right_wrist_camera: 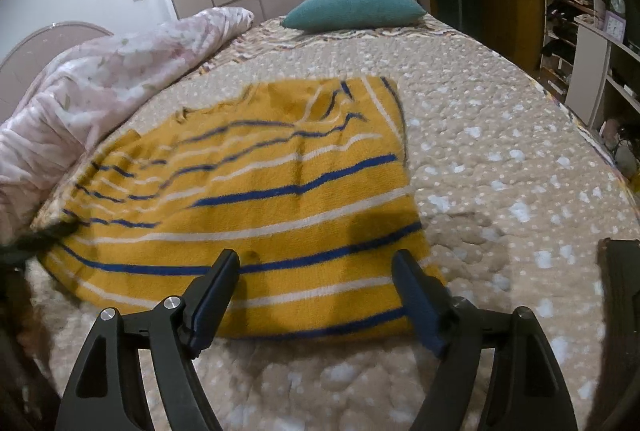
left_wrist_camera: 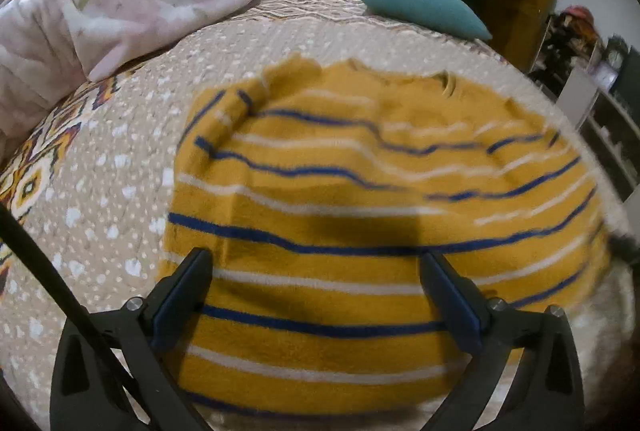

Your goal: Fold small clothes

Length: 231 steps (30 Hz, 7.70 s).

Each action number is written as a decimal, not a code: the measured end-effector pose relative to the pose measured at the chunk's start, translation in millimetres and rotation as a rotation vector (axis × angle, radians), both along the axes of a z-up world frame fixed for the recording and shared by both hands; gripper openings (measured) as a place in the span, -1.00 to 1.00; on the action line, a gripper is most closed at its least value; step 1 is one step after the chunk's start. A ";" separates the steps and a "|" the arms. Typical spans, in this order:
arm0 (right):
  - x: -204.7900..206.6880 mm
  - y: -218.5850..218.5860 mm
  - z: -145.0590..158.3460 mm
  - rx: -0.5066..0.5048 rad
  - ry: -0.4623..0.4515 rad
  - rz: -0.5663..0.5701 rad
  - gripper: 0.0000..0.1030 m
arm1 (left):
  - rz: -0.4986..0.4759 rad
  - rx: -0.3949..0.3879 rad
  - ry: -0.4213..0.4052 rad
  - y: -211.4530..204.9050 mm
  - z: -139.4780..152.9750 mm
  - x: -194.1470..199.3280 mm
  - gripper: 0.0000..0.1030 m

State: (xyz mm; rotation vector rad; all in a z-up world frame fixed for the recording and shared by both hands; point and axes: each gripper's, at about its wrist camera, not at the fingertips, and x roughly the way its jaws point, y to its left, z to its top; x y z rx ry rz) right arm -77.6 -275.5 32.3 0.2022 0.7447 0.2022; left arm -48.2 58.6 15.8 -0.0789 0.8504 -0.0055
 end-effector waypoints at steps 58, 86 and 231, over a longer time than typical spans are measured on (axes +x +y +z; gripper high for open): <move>45.4 170.0 57.1 0.135 0.002 0.376 0.42 | 0.157 -0.313 -0.108 144.0 69.2 -97.9 0.96; 155.2 99.6 35.2 0.479 0.093 0.267 -0.17 | -0.206 -0.579 0.082 29.0 48.9 55.4 0.03; -0.6 -4.7 -44.3 0.275 0.014 -0.108 0.55 | 0.031 0.042 0.045 28.6 -7.9 -14.8 0.77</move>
